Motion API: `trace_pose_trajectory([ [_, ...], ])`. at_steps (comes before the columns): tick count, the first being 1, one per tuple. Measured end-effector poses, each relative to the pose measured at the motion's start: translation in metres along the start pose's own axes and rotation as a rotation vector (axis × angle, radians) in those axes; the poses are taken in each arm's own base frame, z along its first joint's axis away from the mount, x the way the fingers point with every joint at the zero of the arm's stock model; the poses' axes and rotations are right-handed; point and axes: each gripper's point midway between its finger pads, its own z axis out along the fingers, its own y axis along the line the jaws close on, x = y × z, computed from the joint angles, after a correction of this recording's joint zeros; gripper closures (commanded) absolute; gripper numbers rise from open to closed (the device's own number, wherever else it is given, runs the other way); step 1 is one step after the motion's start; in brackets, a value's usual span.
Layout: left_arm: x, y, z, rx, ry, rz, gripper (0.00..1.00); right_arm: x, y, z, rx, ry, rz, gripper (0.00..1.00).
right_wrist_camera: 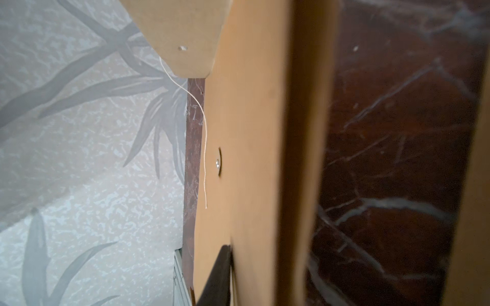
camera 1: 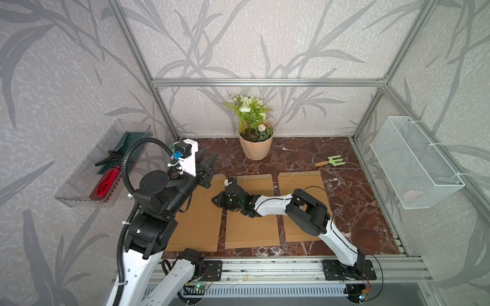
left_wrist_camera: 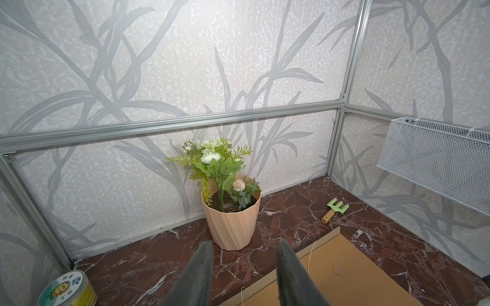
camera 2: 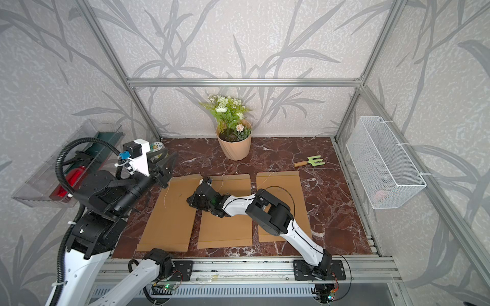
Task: Open the file bag
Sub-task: Place the file bag at the center of the board.
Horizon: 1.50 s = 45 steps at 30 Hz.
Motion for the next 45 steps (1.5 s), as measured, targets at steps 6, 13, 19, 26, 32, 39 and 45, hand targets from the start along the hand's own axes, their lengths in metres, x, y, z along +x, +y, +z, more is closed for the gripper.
trace_pose_trajectory([
  [6,0.005,0.0,0.002,0.0,0.011,-0.001,0.59,-0.002,-0.006,0.001,0.01,-0.009,0.006,0.59],
  [13,0.006,0.0,0.002,0.004,0.012,-0.001,0.59,-0.006,-0.016,-0.002,0.028,-0.031,-0.002,0.48],
  [19,0.006,-0.001,0.001,0.006,0.011,0.0,0.59,-0.013,-0.017,-0.014,0.063,-0.06,-0.017,0.41],
  [26,0.012,-0.001,0.004,0.009,0.021,-0.002,0.6,-0.021,-0.012,-0.035,0.116,-0.092,-0.063,0.39],
  [32,0.014,-0.001,0.006,0.01,0.017,-0.002,0.6,-0.036,0.014,-0.062,0.122,-0.142,-0.138,0.37],
  [39,0.027,0.001,0.015,0.004,0.036,-0.03,0.57,-0.061,0.024,-0.107,0.126,-0.209,-0.201,0.36],
  [45,0.047,0.008,0.023,-0.026,0.06,-0.069,0.51,-0.089,-0.039,-0.153,0.233,-0.258,-0.169,0.36],
])
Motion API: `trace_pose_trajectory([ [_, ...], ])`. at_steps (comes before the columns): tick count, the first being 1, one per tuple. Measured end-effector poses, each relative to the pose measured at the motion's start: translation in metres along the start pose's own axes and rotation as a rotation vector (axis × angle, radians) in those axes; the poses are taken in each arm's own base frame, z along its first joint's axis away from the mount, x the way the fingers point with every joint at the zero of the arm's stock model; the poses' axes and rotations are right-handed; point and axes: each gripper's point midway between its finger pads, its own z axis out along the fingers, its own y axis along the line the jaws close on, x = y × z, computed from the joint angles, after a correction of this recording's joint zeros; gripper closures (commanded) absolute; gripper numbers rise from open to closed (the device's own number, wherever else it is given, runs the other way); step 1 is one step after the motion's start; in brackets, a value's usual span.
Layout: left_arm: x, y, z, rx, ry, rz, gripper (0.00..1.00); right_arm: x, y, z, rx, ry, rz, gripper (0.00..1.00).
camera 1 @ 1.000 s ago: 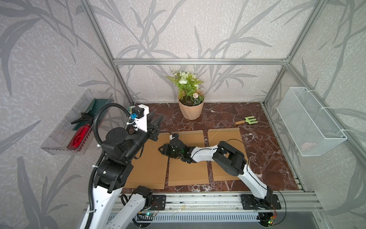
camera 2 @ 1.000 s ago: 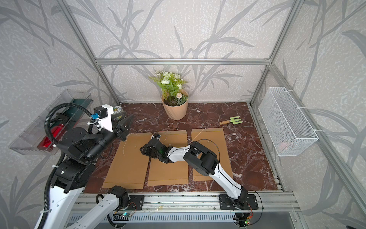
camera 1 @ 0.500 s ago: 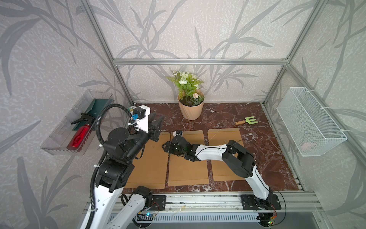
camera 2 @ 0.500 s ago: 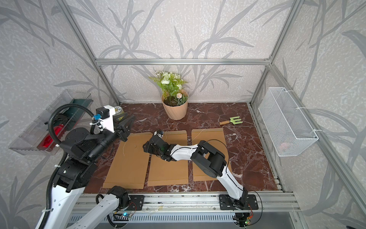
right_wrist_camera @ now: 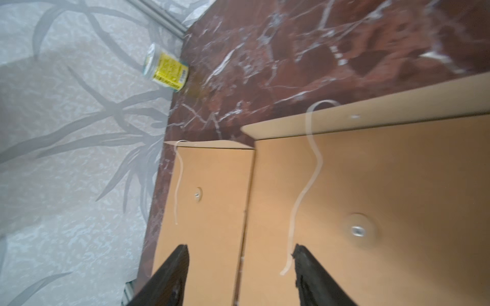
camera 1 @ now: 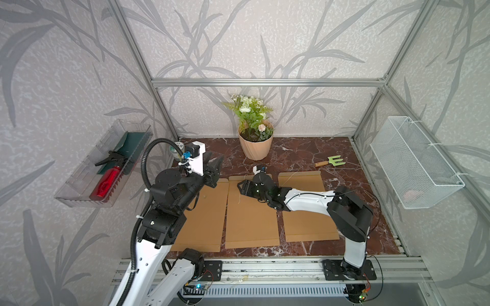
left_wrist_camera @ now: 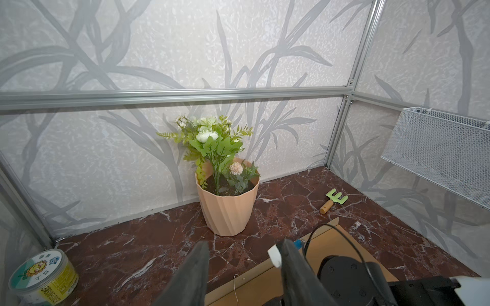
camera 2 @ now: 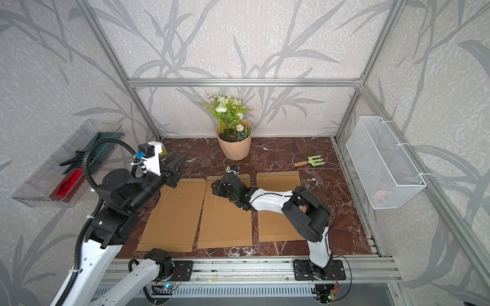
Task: Open the file bag
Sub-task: Place the file bag at the center of the board, then reset both arms
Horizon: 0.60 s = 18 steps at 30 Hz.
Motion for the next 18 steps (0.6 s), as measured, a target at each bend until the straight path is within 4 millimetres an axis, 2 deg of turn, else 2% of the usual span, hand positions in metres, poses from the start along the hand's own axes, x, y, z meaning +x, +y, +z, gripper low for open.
trace_pose_trajectory([
  [3,0.012,0.006,0.004,-0.03,0.021,-0.018,0.47,-0.013,-0.037,-0.019,0.062,-0.019,-0.012,0.35],
  [5,0.02,0.01,0.006,-0.05,0.033,-0.029,0.44,-0.026,-0.048,-0.035,0.085,-0.038,-0.04,0.33],
  [6,0.026,0.013,0.008,-0.061,0.041,-0.039,0.42,-0.035,-0.049,-0.045,0.09,-0.053,-0.062,0.27],
  [8,0.039,0.018,0.012,-0.085,0.061,-0.058,0.19,-0.055,-0.041,-0.065,0.083,-0.098,-0.116,0.17],
  [9,0.048,0.021,0.015,-0.098,0.073,-0.067,0.11,-0.067,-0.036,-0.077,0.079,-0.128,-0.162,0.07],
  [10,0.059,0.024,0.017,-0.116,0.089,-0.076,0.01,-0.078,-0.031,-0.089,0.075,-0.159,-0.191,0.01],
  [14,0.095,0.039,0.023,-0.192,0.144,-0.098,0.01,-0.113,-0.025,-0.131,0.088,-0.273,-0.315,0.01],
  [18,0.116,0.059,0.025,-0.301,0.165,-0.089,0.01,-0.132,-0.061,-0.161,0.19,-0.341,-0.371,0.01],
])
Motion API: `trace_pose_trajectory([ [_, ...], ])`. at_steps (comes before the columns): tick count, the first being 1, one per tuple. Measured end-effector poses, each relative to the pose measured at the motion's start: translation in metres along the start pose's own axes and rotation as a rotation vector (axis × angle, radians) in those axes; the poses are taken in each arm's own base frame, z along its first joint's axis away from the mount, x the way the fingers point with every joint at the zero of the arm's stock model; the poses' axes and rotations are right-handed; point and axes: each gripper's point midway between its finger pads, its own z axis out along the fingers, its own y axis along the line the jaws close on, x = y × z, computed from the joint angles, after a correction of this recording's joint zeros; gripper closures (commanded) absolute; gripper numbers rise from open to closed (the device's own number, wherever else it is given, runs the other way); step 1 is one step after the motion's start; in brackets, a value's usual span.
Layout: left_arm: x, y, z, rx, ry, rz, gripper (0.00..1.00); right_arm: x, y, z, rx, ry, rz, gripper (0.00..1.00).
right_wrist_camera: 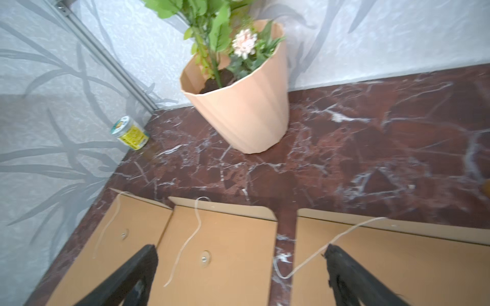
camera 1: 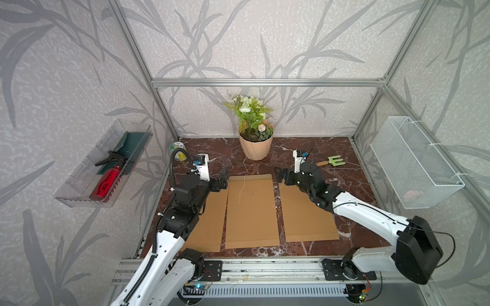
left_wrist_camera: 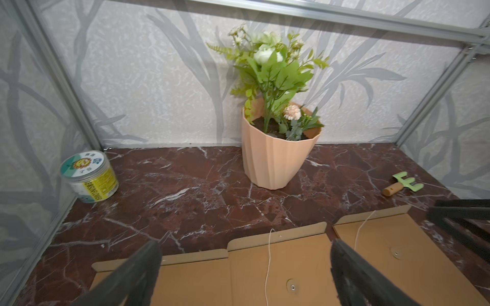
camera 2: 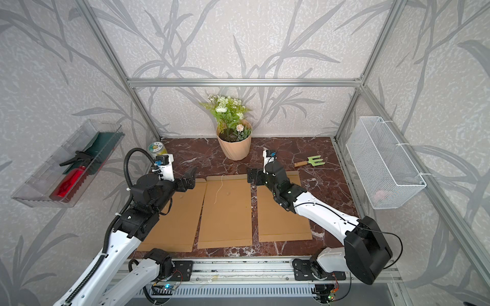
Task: Open the file bag
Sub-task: Reset both arms
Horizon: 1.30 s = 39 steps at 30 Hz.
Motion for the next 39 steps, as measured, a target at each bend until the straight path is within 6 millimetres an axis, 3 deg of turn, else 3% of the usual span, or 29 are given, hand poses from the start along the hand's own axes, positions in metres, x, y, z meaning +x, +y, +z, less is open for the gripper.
trace_pose_trajectory([
  [4,0.015,0.024,0.011,-0.139,-0.003,0.01,0.01,0.008,-0.046,-0.01,0.121,-0.003,-0.089,0.01],
  [12,0.08,0.058,0.042,-0.316,0.049,0.131,0.01,0.016,-0.091,-0.017,0.273,-0.026,-0.268,0.01],
  [15,0.095,0.066,0.056,-0.358,0.073,0.195,0.01,0.019,-0.111,-0.018,0.331,-0.052,-0.302,0.01],
  [22,0.11,0.108,0.08,-0.494,0.087,0.214,0.01,0.033,-0.143,-0.013,0.421,-0.09,-0.399,0.01],
  [28,0.113,0.142,0.089,-0.543,0.062,0.149,0.01,0.015,-0.158,-0.014,0.473,-0.161,-0.413,0.01],
  [39,0.114,0.132,0.099,-0.453,0.065,0.108,0.01,0.014,-0.181,-0.021,0.519,-0.168,-0.403,0.01],
])
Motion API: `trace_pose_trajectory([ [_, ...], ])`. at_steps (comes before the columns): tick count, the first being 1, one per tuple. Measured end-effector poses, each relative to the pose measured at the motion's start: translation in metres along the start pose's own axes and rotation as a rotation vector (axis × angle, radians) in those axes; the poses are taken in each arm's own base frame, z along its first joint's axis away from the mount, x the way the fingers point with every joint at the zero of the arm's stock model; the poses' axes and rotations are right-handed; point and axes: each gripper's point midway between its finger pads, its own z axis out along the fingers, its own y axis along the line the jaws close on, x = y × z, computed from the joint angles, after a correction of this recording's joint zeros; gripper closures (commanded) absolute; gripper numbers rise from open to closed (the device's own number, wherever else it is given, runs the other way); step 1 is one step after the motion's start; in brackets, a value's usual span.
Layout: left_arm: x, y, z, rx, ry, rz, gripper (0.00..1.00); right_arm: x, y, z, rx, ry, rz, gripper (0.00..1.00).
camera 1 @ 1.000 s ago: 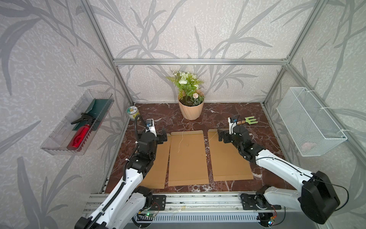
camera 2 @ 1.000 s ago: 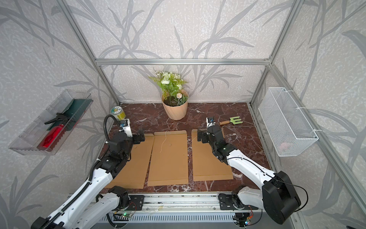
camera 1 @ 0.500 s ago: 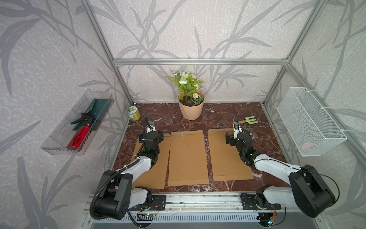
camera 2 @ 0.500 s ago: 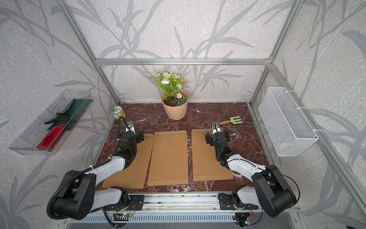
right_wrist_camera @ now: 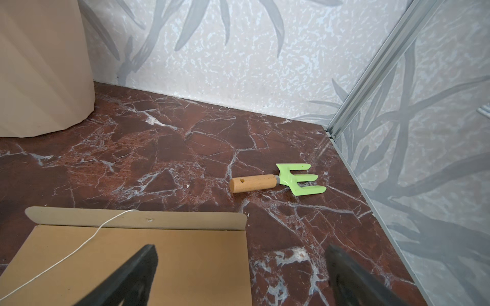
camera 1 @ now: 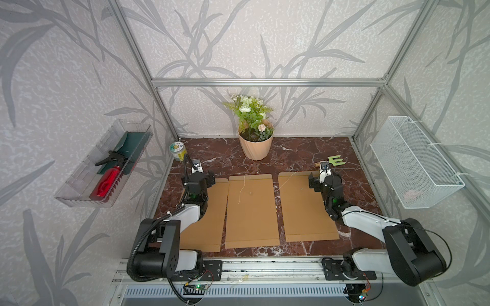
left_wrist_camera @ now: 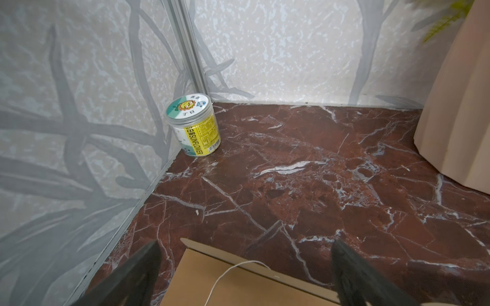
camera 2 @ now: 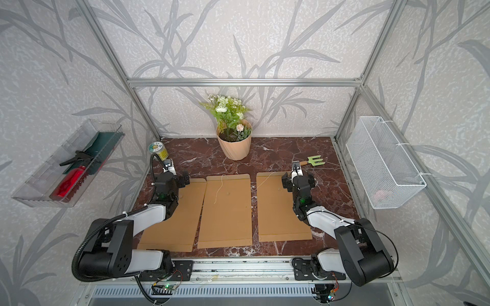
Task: Open the file bag
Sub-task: Reset both arms
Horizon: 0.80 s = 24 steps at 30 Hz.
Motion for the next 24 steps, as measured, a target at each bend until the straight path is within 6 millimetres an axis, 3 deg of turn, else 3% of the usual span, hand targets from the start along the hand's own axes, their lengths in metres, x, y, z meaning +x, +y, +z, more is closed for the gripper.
trace_pose_trajectory([
  [7,0.053,-0.004,0.002,0.023,0.048,0.011,0.01,0.01,-0.005,0.001,-0.01,0.021,0.0,0.01],
  [11,0.07,-0.005,0.004,0.028,0.055,0.012,0.01,0.028,-0.003,0.007,-0.009,0.027,-0.034,0.01],
  [17,0.056,-0.004,0.003,0.032,-0.007,-0.019,0.01,0.062,-0.004,0.019,-0.011,0.059,-0.066,0.01],
  [21,0.053,-0.003,0.004,0.029,-0.017,-0.024,0.01,0.055,-0.014,0.023,-0.01,0.003,-0.012,0.01],
  [24,0.051,-0.004,0.007,0.026,-0.008,-0.022,0.01,0.062,-0.02,0.026,-0.011,0.019,0.017,0.01],
])
